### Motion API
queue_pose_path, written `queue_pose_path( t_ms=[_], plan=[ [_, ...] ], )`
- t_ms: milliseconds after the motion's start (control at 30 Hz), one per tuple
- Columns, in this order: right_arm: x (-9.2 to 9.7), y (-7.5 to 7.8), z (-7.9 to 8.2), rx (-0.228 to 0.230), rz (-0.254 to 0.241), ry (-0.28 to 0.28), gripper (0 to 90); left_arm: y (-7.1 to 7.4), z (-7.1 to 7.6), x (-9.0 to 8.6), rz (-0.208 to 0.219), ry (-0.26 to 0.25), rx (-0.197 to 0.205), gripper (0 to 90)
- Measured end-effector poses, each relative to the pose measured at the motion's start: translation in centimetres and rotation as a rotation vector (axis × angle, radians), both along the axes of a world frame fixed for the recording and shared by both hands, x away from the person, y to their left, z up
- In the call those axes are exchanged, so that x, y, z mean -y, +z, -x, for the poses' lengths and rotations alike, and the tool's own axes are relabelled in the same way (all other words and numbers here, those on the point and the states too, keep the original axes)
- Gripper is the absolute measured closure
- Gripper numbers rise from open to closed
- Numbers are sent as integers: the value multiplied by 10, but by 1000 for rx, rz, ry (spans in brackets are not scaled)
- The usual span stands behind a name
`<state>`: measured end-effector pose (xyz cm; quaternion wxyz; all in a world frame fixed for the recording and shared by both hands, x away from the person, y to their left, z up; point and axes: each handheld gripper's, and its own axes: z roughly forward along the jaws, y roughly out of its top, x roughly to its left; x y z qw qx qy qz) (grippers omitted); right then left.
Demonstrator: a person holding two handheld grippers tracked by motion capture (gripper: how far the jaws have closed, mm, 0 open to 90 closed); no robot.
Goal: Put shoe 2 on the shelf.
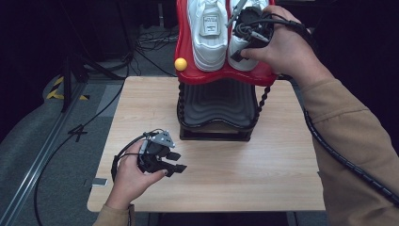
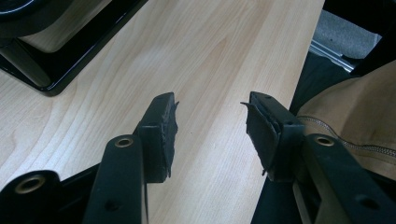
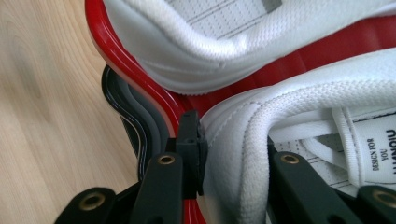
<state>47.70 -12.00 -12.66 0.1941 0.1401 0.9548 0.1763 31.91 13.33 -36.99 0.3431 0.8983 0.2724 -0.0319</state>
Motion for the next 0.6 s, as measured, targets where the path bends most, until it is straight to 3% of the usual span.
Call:
queue_pose_path(
  t_ms=[100, 400, 600],
  plan=[
    [-3, -1, 2, 11, 13, -9, 724, -1, 0, 1, -3, -1, -2, 530],
    [-1, -2, 7, 9, -11, -11, 719, 0, 1, 3, -6, -2, -2, 530],
    [6, -1, 5, -34, -49, -7, 626, -1, 1, 4, -7, -4, 0, 530]
  ],
)
